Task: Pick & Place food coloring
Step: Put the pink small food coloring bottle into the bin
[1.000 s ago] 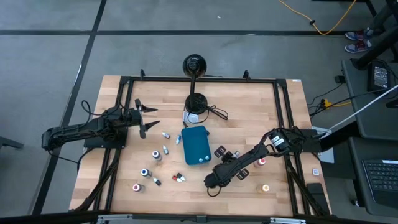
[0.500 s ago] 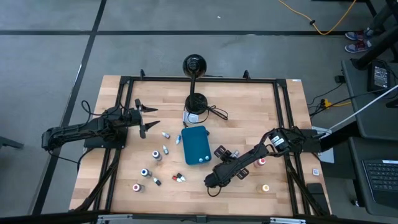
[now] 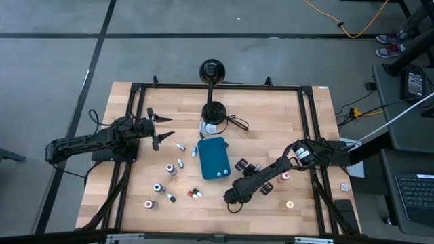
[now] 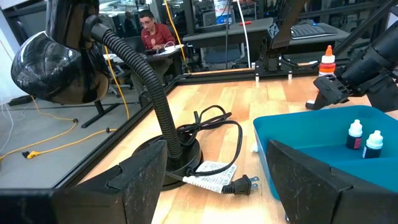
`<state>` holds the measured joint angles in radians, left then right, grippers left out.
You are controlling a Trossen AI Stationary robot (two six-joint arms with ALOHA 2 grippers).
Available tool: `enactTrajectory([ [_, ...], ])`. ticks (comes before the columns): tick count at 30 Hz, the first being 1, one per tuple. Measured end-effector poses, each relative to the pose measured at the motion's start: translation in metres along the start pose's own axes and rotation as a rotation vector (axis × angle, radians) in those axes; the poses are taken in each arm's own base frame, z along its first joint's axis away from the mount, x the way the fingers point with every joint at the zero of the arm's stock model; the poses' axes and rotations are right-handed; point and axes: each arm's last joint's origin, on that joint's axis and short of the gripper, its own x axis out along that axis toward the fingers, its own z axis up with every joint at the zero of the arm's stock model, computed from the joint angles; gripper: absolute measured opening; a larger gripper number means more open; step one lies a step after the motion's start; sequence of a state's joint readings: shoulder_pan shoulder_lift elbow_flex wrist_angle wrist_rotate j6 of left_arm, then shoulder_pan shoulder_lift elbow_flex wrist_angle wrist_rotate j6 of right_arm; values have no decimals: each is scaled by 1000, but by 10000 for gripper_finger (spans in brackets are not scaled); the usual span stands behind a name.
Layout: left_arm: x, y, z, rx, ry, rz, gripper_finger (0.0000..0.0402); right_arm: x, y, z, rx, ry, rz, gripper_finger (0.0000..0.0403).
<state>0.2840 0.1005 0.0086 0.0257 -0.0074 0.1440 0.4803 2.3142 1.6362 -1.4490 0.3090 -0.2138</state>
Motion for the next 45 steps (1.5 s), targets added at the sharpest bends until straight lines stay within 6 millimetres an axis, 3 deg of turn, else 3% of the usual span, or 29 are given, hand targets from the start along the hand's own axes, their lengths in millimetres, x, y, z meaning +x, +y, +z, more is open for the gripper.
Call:
enactTrajectory([
  [10,0,0,0,0,0,0,269,-5,-2,2,12,-27,-11,68],
  [14,0,0,0,0,0,0,269,-25,-5,1,76,-63,-21,76],
  [19,0,0,0,0,0,0,269,-66,-12,-6,220,-150,-30,74],
  [24,0,0,0,0,0,0,269,-105,-15,-23,390,-300,0,68],
  [32,0,0,0,0,0,0,269,-134,-21,-62,708,-415,-102,71],
  [38,0,0,0,0,0,0,269,-150,-26,-87,1005,-521,-218,74],
  [45,0,0,0,0,1,0,269,-155,-27,-94,1197,-604,-337,68],
])
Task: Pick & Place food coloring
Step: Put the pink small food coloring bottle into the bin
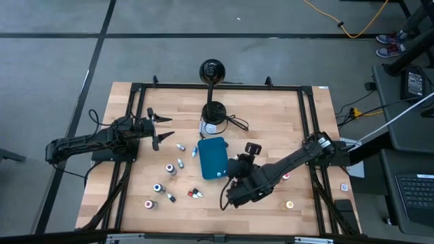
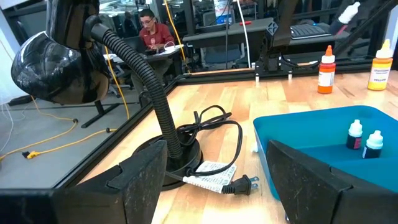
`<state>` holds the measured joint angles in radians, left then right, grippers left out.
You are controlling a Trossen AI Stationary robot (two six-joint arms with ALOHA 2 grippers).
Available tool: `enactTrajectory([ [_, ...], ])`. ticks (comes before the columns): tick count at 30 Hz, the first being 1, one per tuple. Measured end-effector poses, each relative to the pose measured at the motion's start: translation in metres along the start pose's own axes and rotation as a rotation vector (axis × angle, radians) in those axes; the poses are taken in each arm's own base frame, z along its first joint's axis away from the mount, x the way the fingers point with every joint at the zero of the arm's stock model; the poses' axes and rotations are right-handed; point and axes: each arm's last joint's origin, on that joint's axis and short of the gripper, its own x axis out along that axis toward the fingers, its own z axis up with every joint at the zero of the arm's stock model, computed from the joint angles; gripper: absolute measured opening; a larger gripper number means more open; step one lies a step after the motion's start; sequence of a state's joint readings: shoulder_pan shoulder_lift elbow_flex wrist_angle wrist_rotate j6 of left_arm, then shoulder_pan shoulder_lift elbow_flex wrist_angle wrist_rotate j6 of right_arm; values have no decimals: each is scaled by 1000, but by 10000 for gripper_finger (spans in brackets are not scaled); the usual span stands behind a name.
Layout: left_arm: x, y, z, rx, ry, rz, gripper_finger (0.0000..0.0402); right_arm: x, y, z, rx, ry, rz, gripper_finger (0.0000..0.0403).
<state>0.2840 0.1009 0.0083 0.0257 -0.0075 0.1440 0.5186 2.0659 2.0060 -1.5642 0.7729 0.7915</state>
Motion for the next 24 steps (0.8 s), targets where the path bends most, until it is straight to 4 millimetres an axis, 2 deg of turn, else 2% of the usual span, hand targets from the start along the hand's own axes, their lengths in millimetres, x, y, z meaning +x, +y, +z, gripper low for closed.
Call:
enactTrajectory([
  [3,0,0,0,0,0,0,269,2,0,1,47,-46,-41,71],
  [12,0,0,0,0,0,0,269,25,8,-11,124,-147,-172,69],
  [18,0,0,0,0,0,0,269,25,7,-9,220,-248,-221,75],
  [24,0,0,0,0,0,0,269,21,17,-2,215,-315,-179,70],
])
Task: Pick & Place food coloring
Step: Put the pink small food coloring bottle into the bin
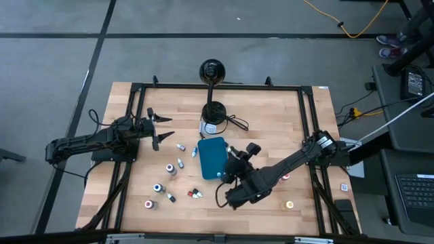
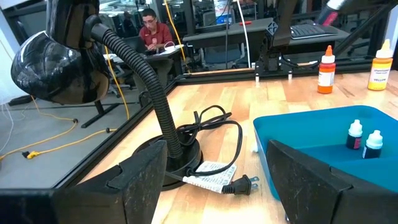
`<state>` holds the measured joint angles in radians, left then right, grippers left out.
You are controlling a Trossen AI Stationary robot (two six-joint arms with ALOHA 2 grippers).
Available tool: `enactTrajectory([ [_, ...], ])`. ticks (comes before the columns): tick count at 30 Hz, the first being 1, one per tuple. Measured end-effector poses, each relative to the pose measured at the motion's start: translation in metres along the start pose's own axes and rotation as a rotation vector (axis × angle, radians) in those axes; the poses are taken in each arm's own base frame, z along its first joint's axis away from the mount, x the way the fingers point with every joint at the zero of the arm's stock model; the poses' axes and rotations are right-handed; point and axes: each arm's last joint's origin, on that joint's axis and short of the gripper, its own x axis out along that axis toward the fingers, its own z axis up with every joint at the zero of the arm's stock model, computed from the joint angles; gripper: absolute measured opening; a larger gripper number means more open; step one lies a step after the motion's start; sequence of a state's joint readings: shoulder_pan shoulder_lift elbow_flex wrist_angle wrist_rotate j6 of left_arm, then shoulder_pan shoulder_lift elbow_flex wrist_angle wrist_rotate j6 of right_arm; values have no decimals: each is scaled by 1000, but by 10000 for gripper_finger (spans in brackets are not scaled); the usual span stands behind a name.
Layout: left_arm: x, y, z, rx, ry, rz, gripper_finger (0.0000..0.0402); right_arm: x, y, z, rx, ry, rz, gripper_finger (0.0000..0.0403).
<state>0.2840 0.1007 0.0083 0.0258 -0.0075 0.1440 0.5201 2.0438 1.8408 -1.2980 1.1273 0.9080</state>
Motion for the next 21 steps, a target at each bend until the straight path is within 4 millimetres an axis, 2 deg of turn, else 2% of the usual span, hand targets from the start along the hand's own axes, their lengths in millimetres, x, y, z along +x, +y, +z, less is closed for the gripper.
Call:
enactTrajectory([
  [4,0,0,0,0,0,0,269,8,9,11,-44,13,100,75],
  [12,0,0,0,0,0,0,269,49,11,45,-71,2,309,68],
  [15,0,0,0,0,0,0,269,63,9,55,-59,1,439,75],
  [18,0,0,0,0,0,0,269,72,8,62,-30,-1,561,73],
  [21,0,0,0,0,0,0,269,79,14,61,5,-35,628,65],
])
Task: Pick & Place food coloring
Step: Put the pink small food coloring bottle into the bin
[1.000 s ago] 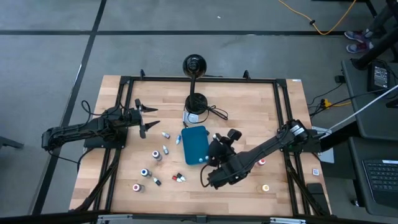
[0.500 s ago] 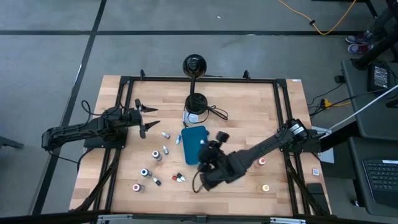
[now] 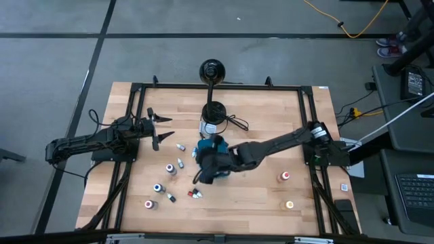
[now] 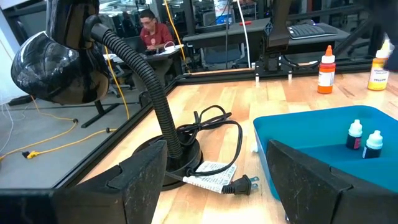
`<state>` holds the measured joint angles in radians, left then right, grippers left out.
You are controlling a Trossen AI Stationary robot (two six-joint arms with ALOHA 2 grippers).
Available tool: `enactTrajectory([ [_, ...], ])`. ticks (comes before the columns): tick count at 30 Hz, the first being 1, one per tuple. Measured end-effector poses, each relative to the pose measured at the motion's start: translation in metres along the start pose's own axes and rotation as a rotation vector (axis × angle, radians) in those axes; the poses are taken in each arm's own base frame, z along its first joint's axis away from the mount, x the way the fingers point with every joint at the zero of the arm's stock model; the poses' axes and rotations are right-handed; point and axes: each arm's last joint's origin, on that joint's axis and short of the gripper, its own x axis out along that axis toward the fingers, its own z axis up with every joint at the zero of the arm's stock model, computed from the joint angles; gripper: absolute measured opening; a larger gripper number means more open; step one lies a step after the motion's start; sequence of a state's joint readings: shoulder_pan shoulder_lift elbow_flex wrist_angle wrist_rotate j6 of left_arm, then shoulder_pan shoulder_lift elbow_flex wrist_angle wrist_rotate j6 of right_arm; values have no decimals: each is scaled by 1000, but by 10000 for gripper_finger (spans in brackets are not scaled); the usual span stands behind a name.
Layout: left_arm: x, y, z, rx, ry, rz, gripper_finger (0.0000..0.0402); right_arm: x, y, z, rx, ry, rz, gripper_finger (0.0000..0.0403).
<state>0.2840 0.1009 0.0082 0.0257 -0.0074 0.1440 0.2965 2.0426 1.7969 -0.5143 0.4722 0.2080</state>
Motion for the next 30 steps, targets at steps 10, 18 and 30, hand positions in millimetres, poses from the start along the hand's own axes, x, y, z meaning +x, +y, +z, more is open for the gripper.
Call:
enactTrajectory([
  [10,0,0,0,0,-1,0,269,29,10,-47,-13,-78,72,67],
  [18,0,0,0,0,4,0,269,10,7,-69,110,-71,-30,74],
  [30,0,0,0,0,1,0,269,19,11,-120,262,-96,5,73],
])
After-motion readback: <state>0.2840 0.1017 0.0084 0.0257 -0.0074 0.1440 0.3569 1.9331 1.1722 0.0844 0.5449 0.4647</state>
